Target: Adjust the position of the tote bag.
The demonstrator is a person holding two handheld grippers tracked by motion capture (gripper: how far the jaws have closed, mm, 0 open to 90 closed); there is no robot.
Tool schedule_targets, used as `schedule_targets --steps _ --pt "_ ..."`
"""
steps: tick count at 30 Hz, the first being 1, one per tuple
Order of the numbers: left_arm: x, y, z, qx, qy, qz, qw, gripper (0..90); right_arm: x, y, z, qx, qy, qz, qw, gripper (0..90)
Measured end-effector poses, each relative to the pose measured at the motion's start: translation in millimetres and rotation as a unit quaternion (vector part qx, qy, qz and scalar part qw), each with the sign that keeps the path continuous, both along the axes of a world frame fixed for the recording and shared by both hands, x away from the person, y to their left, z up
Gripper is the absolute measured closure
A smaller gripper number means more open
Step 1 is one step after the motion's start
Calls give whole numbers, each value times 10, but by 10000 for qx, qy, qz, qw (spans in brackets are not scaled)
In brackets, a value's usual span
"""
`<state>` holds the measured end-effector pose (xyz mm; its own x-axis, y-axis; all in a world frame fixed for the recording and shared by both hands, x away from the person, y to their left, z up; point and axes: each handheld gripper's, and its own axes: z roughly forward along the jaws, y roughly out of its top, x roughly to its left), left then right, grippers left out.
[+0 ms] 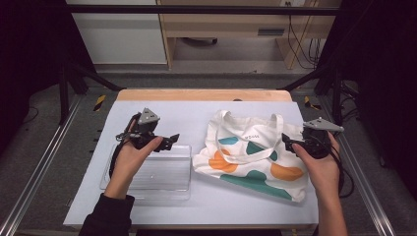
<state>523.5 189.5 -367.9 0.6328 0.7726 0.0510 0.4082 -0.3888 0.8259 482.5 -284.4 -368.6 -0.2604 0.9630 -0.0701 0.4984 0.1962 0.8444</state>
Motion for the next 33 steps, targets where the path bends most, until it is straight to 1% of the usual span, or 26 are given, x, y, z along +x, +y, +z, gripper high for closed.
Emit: schedule_targets --steps 1,2,3,5,6,8,9,10,13,14,15,16,17,18,20,21,23,24,25,26,27,28,29,30,32,33 --pt "0 0 0 0 0 0 10000 50 0 0 0 0 0 0 10000 220" --pt "-1 -9 -18 18 25 3 10000 50 -7 -68 -20 37 46 -86 9999 227" --pt "-1 -9 -18 18 25 3 10000 50 -7 -68 -20 37 46 -86 9999 227" --pt "-4 -26 -22 46 39 -36 10000 50 -12 -112 -34 114 74 -164 9998 237" --pt "-8 -38 -21 54 30 -49 10000 51 -14 -153 -45 144 39 -213 9997 254" --pt "-9 -40 -17 70 22 -67 10000 51 -14 -175 -49 161 5 -252 9996 263" --pt "-10 -41 -16 77 18 -63 9999 51 -16 -185 -48 156 -3 -274 9995 264" --pt "-15 -49 -20 138 3 -31 9999 52 -19 -195 -47 160 0 -281 9995 270" --pt "-25 -74 -32 161 15 -43 9999 52 -23 -213 -45 167 -18 -306 9994 289" --pt "-33 -109 -43 206 28 -91 9997 52 -22 -239 -46 190 -66 -332 9992 316" --pt "-33 -109 -43 206 28 -91 9997 52 -23 -254 -44 176 -75 -350 9992 327" --pt "-43 -151 -54 217 47 -131 9997 51 -26 -277 -42 190 -114 -376 9990 349" --pt "-43 -151 -54 217 47 -131 9997 52 -26 -277 -42 190 -114 -376 9990 349" --pt "-51 -187 -62 231 55 -172 9996 52 -34 -318 -23 229 -174 -425 9987 391" --pt "-63 -212 -70 254 60 -202 9995 52 -29 -360 3 211 -247 -460 9984 432" --pt "-63 -212 -70 254 60 -202 9995 52 -29 -360 3 211 -247 -460 9984 432" --pt "-75 -230 -75 285 81 -245 9993 52 8 -410 19 245 -274 -563 9977 449" --pt "-85 -241 -80 304 80 -273 9991 52 64 -437 4 222 -233 -576 9978 446" --pt "-85 -241 -80 304 80 -273 9991 51 64 -437 4 222 -233 -576 9978 446" --pt "-100 -246 -80 341 99 -292 9989 51 145 -462 -49 224 -126 -602 9979 412" --pt "-112 -251 -83 342 103 -308 9989 52 179 -476 -79 236 -81 -615 9978 395" --pt "-118 -253 -83 364 103 -316 9988 51 228 -499 -131 280 38 -651 9975 374" --pt "-118 -253 -83 364 103 -316 9988 51 228 -499 -131 280 38 -651 9975 374" --pt "-129 -265 -85 378 102 -328 9987 51 287 -528 -219 430 189 -705 9964 314" --pt "-132 -275 -86 386 98 -351 9986 51 318 -551 -290 486 271 -744 9957 296" --pt "-132 -275 -86 386 98 -351 9986 52 318 -551 -290 486 271 -744 9957 296"
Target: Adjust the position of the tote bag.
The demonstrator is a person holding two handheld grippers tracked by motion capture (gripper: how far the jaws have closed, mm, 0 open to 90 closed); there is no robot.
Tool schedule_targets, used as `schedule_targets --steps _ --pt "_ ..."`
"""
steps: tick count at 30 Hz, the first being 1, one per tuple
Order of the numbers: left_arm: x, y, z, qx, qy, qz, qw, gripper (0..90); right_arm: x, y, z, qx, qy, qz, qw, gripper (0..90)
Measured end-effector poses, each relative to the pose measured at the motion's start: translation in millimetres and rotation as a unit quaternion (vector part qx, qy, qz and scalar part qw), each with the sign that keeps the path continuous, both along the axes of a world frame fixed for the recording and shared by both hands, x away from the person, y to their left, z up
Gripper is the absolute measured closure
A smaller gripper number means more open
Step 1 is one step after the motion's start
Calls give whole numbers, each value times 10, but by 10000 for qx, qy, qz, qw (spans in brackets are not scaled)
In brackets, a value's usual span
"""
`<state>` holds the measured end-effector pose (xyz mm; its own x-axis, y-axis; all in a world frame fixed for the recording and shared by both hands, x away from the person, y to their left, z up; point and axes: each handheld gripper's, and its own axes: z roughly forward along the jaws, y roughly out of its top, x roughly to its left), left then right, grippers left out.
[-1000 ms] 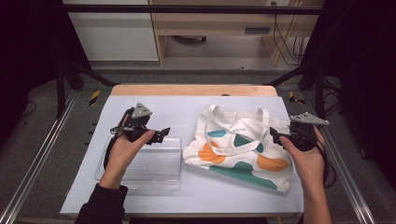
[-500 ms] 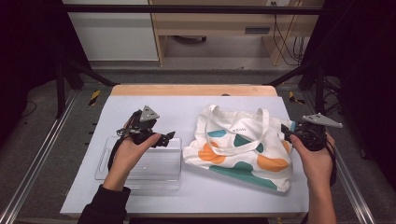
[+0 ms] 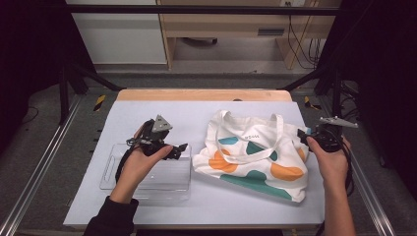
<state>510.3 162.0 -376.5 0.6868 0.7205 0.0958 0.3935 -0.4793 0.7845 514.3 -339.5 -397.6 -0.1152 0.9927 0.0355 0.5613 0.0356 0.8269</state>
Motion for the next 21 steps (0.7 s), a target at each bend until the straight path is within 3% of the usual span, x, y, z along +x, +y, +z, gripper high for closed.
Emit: schedule_targets --steps 3,12,14,16,17,20,21 --pt "-1 -15 -16 20 38 -26 10000 51 54 -55 -99 42 80 -22 10000 333" --pt "-8 -38 -24 62 53 -64 9999 53 176 -39 -313 188 459 64 9987 288" --pt "-10 -42 -24 64 49 -74 9999 53 185 18 -348 128 530 131 9984 372" --pt "-13 -43 -21 57 44 -70 9999 52 180 38 -342 65 509 154 9986 399" --pt "-15 -40 -16 53 48 -81 9999 52 162 62 -320 -20 402 222 9989 495" --pt "-16 -36 -11 41 33 -76 10000 52 138 88 -298 -37 323 270 9991 560" --pt "-21 -31 -4 33 34 -71 10000 52 111 111 -283 -126 247 340 9990 650"
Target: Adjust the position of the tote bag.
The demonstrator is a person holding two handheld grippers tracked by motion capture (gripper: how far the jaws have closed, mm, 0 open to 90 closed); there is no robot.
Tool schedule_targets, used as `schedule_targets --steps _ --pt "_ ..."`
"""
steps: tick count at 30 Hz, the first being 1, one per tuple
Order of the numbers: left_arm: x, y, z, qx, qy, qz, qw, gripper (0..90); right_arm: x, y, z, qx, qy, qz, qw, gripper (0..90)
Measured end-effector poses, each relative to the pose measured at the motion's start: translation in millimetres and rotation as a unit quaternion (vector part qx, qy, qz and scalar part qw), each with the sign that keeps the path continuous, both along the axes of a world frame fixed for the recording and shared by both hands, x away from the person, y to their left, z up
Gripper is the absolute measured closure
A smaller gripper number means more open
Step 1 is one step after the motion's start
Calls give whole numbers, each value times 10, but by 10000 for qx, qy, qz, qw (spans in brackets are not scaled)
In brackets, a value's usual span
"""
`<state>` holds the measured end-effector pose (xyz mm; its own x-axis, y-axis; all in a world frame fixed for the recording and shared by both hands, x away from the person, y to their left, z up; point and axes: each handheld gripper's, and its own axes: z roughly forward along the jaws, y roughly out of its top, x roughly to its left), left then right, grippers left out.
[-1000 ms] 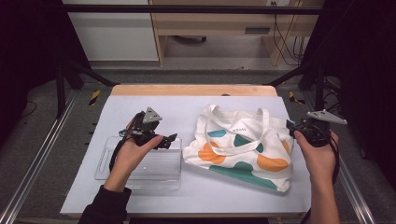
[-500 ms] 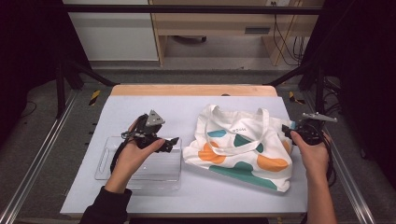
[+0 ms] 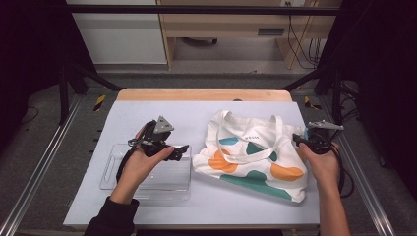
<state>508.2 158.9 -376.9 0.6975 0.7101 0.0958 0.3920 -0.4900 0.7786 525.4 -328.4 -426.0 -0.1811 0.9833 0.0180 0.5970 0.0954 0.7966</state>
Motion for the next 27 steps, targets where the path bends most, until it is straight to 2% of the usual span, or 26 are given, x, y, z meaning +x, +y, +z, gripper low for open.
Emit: schedule_targets --steps 1,2,4,6,7,8,10,12,14,16,17,20,21,23,25,26,27 --pt "0 0 0 0 0 0 10000 52 0 0 0 0 0 0 10000 650" --pt "-8 -3 6 2 -1 -11 10000 52 -46 20 19 -36 -109 73 9999 713" --pt "-15 -8 14 10 -15 -21 10000 52 -120 46 51 -35 -246 125 9996 746" --pt "-21 -19 20 15 -13 -51 10000 52 -215 84 90 -32 -394 220 9990 761" --pt "-21 -19 20 15 -13 -51 10000 52 -215 84 90 -32 -394 220 9990 761" --pt "-32 -30 26 13 -23 -58 10000 52 -303 139 131 -85 -521 301 9982 768" --pt "-40 -34 39 49 -33 -99 9999 52 -333 165 146 -95 -570 341 9977 771" --pt "-58 -36 68 28 -72 -122 9999 52 -446 295 221 -226 -749 521 9956 778" --pt "-67 -24 96 8 -100 -119 9999 52 -513 381 262 -257 -859 638 9939 780" --pt "-72 -13 111 -18 -112 -114 9999 52 -539 413 274 -270 -888 684 9933 781" --pt "-73 10 133 -45 -131 -96 9999 52 -624 516 308 -338 -999 840 9909 783" --pt "-68 39 150 -82 -137 -65 9999 52 -733 611 320 -396 -1089 1022 9880 783" --pt "-68 39 150 -82 -137 -65 9999 52 -733 611 320 -396 -1089 1022 9880 783" --pt "-61 58 158 -81 -132 -48 9999 52 -843 689 298 -436 -1149 1216 9849 783" --pt "-60 68 163 -105 -138 -23 9998 52 -864 698 292 -431 -1155 1261 9843 783" --pt "-65 76 172 -110 -145 -14 9998 52 -912 725 273 -433 -1188 1380 9823 783" --pt "-65 76 172 -110 -145 -14 9998 52 -936 741 264 -410 -1196 1428 9816 783"
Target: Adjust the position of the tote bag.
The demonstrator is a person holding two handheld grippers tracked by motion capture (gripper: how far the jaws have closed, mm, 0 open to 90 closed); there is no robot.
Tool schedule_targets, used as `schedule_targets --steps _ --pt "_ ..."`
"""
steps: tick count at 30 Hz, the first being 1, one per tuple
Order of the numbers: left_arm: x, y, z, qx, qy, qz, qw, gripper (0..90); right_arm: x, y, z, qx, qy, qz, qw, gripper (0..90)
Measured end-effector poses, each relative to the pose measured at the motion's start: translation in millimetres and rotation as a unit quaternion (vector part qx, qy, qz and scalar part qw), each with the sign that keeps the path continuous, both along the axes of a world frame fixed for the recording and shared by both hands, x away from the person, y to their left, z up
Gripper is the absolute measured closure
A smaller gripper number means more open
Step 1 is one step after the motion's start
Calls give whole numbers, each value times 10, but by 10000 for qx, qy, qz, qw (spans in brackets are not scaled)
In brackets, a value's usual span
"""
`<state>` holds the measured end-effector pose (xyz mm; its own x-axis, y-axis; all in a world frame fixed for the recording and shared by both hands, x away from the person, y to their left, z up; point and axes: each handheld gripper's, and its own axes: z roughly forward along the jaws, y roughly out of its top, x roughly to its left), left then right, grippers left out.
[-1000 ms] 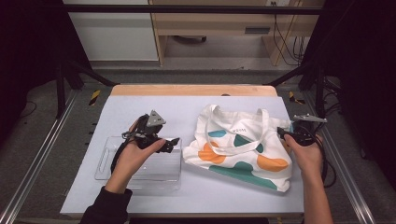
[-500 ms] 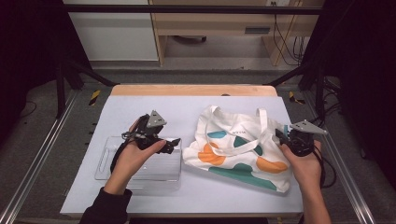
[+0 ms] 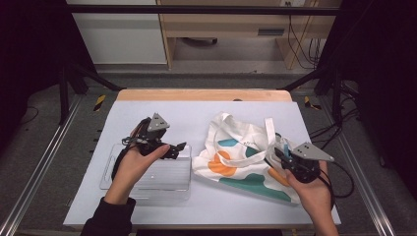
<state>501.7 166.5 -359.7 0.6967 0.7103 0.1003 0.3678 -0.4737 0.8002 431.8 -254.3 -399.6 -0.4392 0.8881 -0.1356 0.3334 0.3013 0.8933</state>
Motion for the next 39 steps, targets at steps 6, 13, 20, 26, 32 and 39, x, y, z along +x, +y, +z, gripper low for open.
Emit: schedule_targets --steps 6,13,20,26,32,39 --pt "-14 6 17 -7 -10 -17 10000 52 -93 133 -51 -113 -16 344 9993 781" --pt "-43 -63 25 20 -15 -139 9999 52 -184 253 -113 -219 13 646 9977 780" --pt "-77 -140 37 72 -54 -219 9997 52 -256 233 -109 -138 23 777 9969 780" --pt "-103 -175 71 78 -130 -238 9996 52 -330 255 -89 -227 35 911 9956 778" --pt "-134 -227 102 109 -214 -222 9995 54 -398 258 -88 -165 71 1015 9947 777" --pt "-161 -350 151 212 -297 -323 9988 55 -462 220 -74 -109 74 1274 9918 776"
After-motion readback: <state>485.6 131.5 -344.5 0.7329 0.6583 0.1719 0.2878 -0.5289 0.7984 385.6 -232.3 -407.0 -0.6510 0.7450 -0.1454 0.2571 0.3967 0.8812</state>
